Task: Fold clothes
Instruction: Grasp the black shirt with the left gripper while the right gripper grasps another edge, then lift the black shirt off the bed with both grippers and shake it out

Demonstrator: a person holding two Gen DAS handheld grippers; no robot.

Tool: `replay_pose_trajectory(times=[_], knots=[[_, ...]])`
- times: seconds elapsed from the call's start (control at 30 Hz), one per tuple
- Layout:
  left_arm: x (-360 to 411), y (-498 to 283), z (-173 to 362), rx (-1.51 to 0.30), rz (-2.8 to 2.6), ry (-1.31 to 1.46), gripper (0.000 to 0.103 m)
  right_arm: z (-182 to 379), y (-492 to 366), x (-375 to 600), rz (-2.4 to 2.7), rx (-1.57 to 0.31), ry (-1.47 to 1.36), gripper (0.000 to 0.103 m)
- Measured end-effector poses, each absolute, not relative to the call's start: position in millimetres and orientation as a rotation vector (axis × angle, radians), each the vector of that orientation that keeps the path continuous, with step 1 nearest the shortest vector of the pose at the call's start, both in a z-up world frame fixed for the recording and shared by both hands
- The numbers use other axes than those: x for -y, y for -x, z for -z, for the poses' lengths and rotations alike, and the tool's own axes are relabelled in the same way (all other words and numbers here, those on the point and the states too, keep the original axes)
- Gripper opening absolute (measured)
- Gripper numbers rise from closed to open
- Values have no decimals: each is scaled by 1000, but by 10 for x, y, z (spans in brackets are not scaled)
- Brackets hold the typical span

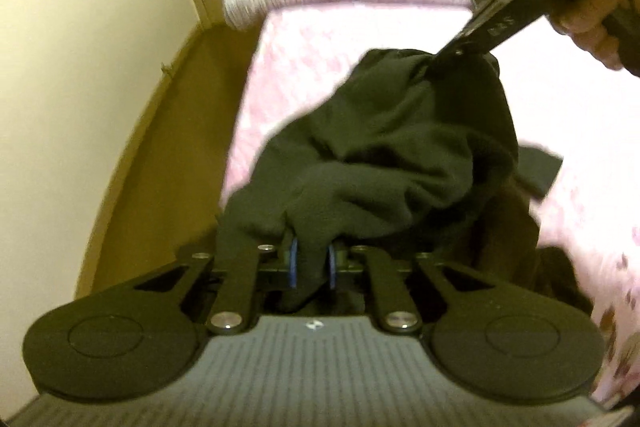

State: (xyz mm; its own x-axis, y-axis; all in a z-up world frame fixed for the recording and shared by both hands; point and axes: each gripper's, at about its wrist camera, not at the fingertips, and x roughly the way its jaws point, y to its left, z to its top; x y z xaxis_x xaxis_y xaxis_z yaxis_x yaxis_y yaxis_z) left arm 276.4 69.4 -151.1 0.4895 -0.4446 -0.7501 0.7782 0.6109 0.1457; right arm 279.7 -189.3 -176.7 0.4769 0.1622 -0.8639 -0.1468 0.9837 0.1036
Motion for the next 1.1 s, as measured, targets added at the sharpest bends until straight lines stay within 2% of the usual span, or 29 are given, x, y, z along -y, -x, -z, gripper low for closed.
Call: replay_pose_trajectory(times=[0.13, 0.3, 0.4, 0.53, 0.67, 0.8, 0.93, 1.1], knots=[[-605, -2600, 973, -617, 802, -464, 10, 1079, -2493, 2024, -163, -924, -59, 5], [-167, -2042, 333, -458, 916, -455, 10, 183, -1808, 2479, -53, -761, -52, 5], [254, -1458, 131, -395, 1028, -467, 10, -207, -1194, 2822, 49, -691, -40, 5], [937, -516, 259, -435, 1175, -472, 10, -521, -151, 3295, 202, -640, -4, 5], [1641, 439, 465, -493, 1323, -477, 10, -528, 1009, 3835, 352, -664, -33, 5], [2263, 1224, 897, -574, 1457, -572, 10, -295, 2070, 4241, 485, -770, -59, 5], [2738, 1758, 1150, -617, 1577, -651, 10, -23, 3016, 4537, 608, -883, -105, 5], [3209, 1803, 998, -553, 1632, -691, 10, 235, 3723, 4903, 769, -925, -294, 5]])
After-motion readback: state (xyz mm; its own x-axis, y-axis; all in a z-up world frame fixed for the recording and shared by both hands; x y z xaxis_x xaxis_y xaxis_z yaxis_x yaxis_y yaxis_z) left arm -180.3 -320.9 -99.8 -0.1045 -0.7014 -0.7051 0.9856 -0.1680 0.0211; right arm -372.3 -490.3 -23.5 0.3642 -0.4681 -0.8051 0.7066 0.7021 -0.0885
